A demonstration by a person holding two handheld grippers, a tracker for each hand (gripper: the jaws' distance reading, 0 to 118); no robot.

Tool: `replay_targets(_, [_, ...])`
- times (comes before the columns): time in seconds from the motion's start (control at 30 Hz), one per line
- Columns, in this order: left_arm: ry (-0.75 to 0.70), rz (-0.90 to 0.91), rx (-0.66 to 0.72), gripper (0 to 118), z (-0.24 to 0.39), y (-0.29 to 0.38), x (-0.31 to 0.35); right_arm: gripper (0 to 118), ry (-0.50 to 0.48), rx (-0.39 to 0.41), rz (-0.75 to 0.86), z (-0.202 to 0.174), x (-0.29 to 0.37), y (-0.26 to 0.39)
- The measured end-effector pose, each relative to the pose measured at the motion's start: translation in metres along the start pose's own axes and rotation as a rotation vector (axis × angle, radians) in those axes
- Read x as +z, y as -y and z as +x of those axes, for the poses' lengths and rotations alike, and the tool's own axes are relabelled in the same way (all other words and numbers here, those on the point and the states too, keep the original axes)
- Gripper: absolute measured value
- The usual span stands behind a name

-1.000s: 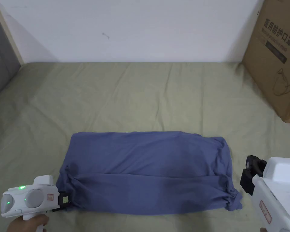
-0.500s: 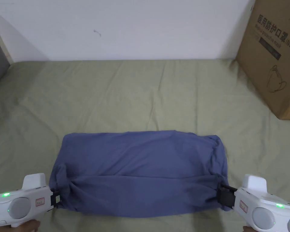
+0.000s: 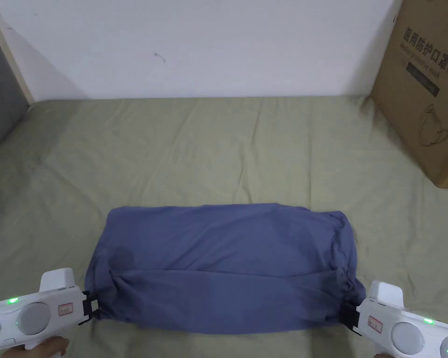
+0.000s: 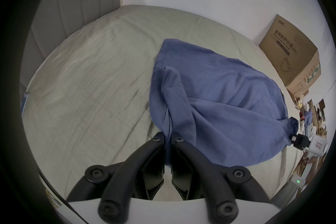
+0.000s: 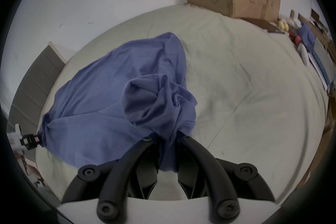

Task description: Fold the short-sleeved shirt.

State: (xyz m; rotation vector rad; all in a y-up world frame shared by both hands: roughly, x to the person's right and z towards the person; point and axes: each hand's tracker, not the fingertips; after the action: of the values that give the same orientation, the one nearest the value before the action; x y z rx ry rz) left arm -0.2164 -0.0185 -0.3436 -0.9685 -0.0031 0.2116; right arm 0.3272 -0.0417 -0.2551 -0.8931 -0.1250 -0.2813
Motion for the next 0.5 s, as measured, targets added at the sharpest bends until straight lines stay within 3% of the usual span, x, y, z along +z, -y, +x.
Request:
replay_targets(0.27, [0.029,0.025,0.092,3,-0.020,0.015,0.036,14,-0.055,-0.060,0.066,0.013,0.060,0.006])
replay_targets(0.5, [0.019,-0.009,0.097,3,-0.044,0.061,0.062,14,-0.066,-0.136,0.016,0.034,0.090,0.050])
